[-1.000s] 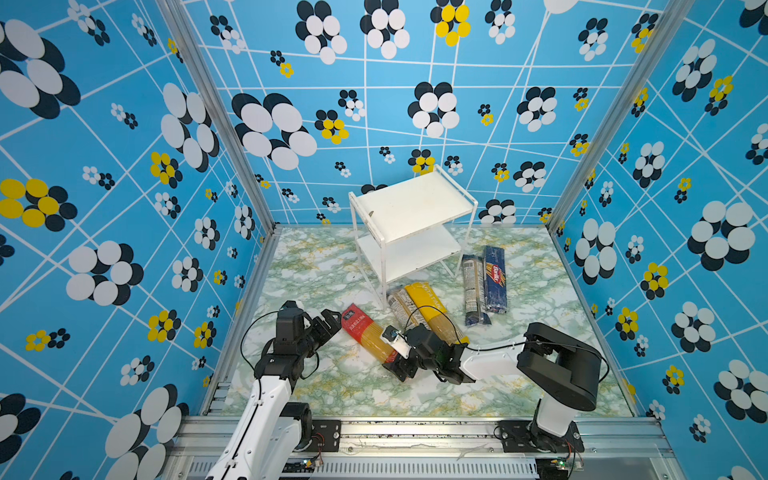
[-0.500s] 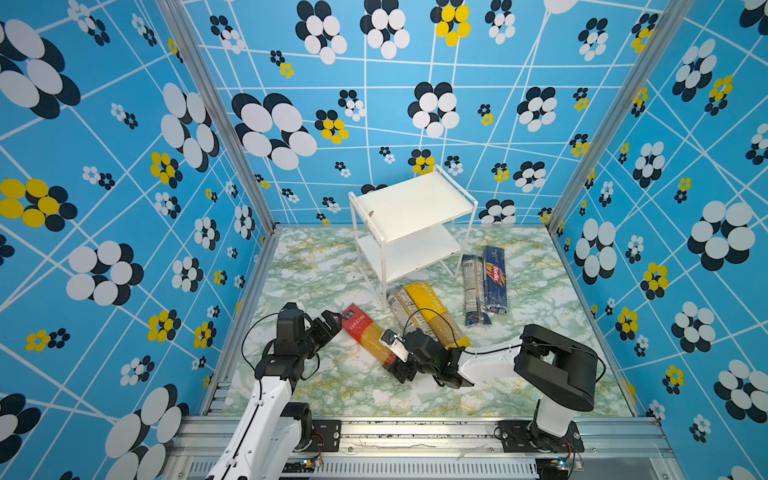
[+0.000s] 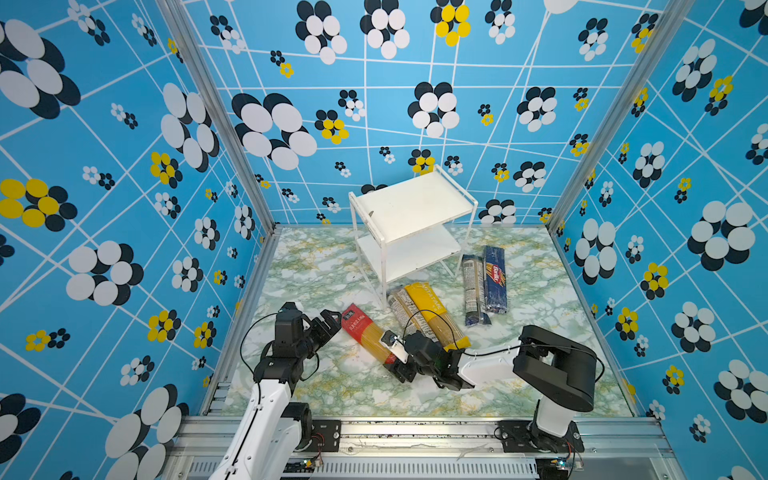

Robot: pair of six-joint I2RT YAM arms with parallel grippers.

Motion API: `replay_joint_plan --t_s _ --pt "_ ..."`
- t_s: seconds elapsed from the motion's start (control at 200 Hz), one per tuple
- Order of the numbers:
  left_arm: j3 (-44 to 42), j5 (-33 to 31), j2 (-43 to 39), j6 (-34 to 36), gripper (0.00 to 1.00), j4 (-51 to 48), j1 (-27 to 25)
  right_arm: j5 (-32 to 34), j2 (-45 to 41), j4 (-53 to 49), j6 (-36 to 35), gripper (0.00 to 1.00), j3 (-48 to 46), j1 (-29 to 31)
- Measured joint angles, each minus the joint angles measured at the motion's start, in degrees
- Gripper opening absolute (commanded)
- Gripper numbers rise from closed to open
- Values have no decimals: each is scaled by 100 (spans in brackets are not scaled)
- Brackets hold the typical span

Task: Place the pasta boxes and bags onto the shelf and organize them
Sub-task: 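Close the right gripper on the red-and-yellow spaghetti bag's end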

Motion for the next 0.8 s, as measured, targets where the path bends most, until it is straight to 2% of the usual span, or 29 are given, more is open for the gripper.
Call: replay_joint_plan --t_s 0.375,0.57,0.805 --pt "0 -2 2 -39 99 0 2 0 0 -22 20 63 17 0" --pt "0 -4 2 -39 99 0 2 0 0 -87 33 50 94 11" --pt "-35 -4 2 -39 99 2 2 2 0 -678 59 44 463 11"
